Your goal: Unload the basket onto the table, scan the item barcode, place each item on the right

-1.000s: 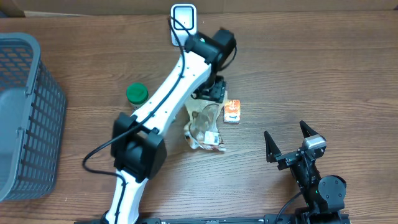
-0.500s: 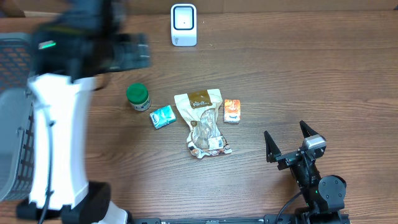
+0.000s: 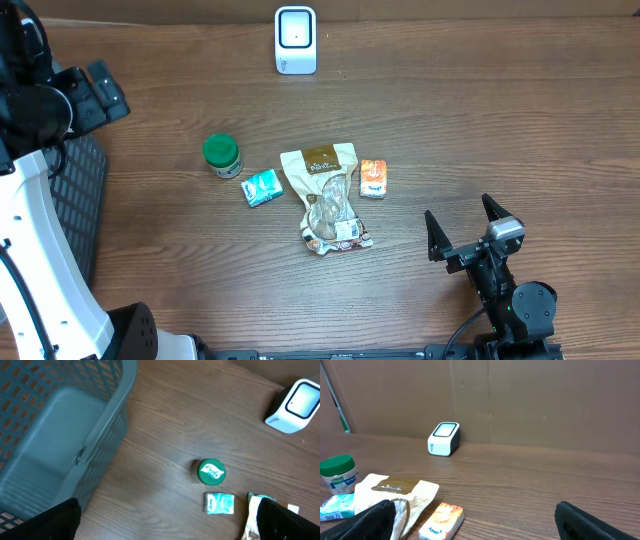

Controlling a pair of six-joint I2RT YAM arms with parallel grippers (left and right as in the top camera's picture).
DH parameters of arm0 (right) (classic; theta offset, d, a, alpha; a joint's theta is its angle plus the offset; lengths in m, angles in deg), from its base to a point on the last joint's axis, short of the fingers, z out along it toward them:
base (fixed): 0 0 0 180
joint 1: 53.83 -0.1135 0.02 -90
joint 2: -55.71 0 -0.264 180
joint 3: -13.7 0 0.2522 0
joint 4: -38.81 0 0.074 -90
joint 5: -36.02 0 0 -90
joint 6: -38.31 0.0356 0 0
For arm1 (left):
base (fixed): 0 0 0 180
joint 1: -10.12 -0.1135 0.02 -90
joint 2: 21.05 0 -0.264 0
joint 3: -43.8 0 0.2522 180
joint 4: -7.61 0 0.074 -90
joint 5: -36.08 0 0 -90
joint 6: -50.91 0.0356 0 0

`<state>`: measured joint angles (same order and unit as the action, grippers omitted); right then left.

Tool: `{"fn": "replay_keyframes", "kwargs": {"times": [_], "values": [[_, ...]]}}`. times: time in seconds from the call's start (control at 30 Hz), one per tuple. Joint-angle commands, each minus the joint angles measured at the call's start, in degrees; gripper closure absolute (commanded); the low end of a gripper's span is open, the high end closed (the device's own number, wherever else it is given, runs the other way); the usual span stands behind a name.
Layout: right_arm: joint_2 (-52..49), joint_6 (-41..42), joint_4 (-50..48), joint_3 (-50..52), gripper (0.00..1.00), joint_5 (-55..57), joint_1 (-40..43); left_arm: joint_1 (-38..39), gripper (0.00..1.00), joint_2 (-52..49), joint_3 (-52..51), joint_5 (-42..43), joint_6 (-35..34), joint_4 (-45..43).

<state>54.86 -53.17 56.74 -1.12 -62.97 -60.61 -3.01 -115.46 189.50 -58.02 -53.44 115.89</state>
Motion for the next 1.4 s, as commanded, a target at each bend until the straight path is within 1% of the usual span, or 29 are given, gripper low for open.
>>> {"fn": "replay_keyframes", "kwargs": {"times": [0.0, 0.67, 0.7, 0.83, 0.9, 1.0, 1.1, 1.23, 1.37], "values": [[0.7, 0.1, -0.2, 0.6, 0.0, 0.0, -0.2, -0.1, 0.0, -0.1, 0.5, 0.9, 1.5, 0.3], [0.7, 0.1, -0.4, 0.6, 0.0, -0.1, -0.2, -0.1, 0.0, -0.1, 0.5, 0.9, 1.5, 0.2], [0.7, 0.1, -0.4, 0.6, 0.0, -0.5, -0.2, -0.1, 0.01, -0.1, 0.5, 0.9, 1.5, 0.2], [0.7, 0.1, -2.4, 0.6, 0.0, -8.9, -0.3, -0.1, 0.01, -0.1, 0.5, 0.9, 1.5, 0.2], [0.6, 0.2, -2.4, 0.0, 0.0, -10.1, -0.3, -0.1, 0.0, -0.1, 0.5, 0.9, 1.5, 0.2], [-0.3, 0.1, 1.4, -3.3, 0.0, -10.0, -0.3, -0.1, 0.01, -0.1, 0.5, 0.9, 1.5, 0.2], [-3.7, 0.1, 5.0, -8.0, 0.0, -10.0, -0.2, -0.1, 0.0, -0.1, 0.5, 0.9, 1.5, 0.2], [-12.7, 0.1, 9.6, -17.3, 0.0, -10.2, -0.2, -0.1, 0.0, -0.1, 0.5, 0.9, 1.5, 0.2], [-24.9, 0.1, 16.8, -29.0, 0.0, -10.7, -0.2, -0.1, 0.01, -0.1, 0.5, 0.9, 1.5, 0.2]]}}
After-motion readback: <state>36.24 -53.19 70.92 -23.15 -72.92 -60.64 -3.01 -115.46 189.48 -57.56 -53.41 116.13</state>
